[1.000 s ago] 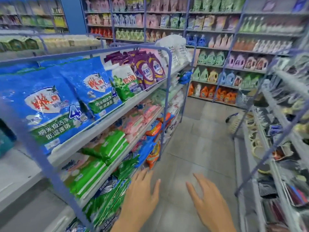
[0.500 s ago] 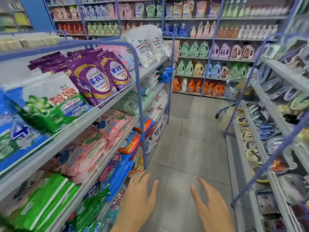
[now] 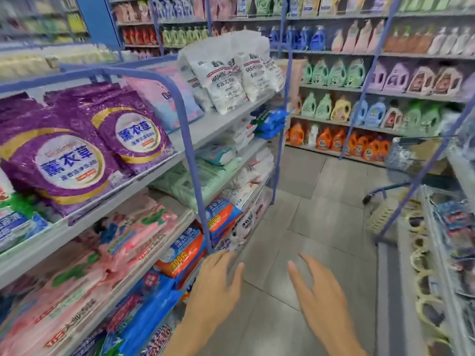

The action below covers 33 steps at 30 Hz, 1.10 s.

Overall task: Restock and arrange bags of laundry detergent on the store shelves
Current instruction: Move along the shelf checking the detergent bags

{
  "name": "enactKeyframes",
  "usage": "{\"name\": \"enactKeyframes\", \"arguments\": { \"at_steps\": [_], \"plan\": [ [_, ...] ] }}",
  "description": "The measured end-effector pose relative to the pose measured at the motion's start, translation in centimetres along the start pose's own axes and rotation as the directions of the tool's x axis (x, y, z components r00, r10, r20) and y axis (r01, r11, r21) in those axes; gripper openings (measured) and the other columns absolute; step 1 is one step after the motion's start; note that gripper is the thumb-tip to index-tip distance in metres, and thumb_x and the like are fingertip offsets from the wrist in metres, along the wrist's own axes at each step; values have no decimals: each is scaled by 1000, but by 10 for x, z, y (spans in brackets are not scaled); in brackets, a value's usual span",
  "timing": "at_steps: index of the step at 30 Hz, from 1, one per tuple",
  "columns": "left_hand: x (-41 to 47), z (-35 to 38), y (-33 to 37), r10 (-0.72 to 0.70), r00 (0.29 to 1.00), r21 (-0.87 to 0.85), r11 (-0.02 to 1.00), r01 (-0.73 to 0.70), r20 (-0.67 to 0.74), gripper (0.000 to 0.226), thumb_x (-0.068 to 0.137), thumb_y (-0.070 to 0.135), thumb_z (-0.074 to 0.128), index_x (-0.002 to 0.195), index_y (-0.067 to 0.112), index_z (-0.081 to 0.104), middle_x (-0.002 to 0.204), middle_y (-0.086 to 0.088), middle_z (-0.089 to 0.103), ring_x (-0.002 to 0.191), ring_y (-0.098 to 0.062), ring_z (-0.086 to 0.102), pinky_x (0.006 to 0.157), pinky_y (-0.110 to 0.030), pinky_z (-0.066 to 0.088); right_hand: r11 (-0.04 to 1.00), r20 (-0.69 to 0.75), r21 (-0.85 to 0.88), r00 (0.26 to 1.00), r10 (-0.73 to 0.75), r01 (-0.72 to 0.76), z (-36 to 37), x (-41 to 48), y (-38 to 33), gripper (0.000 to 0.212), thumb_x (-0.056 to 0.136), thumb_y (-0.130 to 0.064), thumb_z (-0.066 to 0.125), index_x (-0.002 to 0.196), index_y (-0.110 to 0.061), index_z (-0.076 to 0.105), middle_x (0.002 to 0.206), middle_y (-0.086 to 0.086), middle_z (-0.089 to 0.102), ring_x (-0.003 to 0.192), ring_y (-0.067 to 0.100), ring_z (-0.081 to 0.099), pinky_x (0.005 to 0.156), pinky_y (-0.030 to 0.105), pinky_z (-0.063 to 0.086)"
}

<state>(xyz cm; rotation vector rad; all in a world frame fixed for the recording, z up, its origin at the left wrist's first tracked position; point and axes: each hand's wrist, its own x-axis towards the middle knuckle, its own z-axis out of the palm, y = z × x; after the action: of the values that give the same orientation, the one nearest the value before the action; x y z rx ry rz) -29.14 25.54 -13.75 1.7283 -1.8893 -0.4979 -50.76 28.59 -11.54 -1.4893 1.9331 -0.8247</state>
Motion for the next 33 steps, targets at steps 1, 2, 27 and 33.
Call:
{"name": "enactKeyframes", "arguments": {
  "at_steps": [1,2,27,33],
  "plan": [
    [19,7,1,-15,1000,-6,1000,15,-5,40,101,45,52,132,23,62,132,9,58,130,-13,48,110,-22,33,1000,10,8,1000,-2,2,0,24,3,64,94,-68,40,149,-37,45,151,-13,48,144,12,37,118,37,33],
    [41,15,2,-31,1000,-7,1000,30,-8,41,101,46,52,133,23,62,134,9,58,131,-13,48,111,-24,34,1000,19,13,1000,-6,6,0,50,5,63,94,-67,41,149,-37,46,151,-13,48,143,12,38,117,36,32],
    [458,112,15,-630,687,-121,763,635,-361,43,101,39,56,134,13,61,138,-3,62,131,-22,54,108,-34,40,869,558,35,712,-427,494,54,641,-53,62,96,-63,44,148,-29,49,152,-8,50,140,13,43,114,35,37],
    [506,118,21,-752,517,-190,624,758,-409,45,102,39,53,139,12,58,139,-6,61,124,-25,59,103,-33,41,806,671,63,573,-471,589,88,719,-87,63,100,-63,42,151,-26,44,153,-2,50,134,21,53,112,44,42]
  ]
}}
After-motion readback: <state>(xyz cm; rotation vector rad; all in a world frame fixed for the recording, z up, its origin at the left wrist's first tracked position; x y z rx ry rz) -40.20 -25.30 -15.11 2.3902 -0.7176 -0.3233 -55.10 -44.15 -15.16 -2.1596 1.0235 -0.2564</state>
